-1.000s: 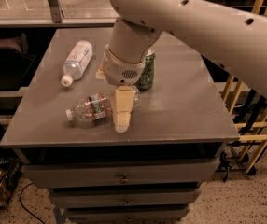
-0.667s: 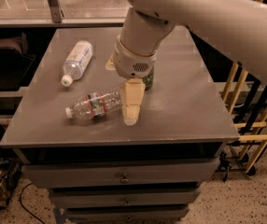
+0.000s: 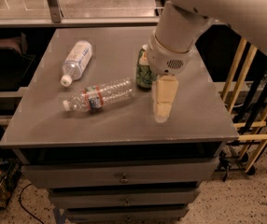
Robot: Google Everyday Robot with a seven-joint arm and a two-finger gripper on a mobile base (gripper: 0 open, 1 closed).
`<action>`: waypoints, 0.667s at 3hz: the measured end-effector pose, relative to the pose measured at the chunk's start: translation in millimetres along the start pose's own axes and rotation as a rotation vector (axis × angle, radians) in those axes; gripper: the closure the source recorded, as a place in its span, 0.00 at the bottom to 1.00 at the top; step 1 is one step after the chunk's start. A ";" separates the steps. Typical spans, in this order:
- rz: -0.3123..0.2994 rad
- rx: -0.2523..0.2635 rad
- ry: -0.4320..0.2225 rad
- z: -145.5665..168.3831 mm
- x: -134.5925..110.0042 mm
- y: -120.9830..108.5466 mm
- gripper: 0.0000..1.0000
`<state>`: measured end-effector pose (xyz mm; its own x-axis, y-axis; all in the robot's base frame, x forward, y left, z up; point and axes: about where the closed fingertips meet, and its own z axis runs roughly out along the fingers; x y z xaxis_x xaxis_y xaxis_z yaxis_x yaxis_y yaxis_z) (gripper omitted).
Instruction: Knock water bottle over
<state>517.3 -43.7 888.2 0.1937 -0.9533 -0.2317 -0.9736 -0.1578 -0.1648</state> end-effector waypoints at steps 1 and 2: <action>0.078 0.012 0.047 -22.1 37.9 19.8 0.00; 0.123 0.014 0.080 -29.5 62.0 25.5 0.00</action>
Offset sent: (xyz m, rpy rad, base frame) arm -0.0149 -0.1026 0.0069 -0.0983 0.0226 -0.1937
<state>501.0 -114.3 897.8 0.0621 -0.9827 -0.1742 -0.9876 -0.0353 -0.1530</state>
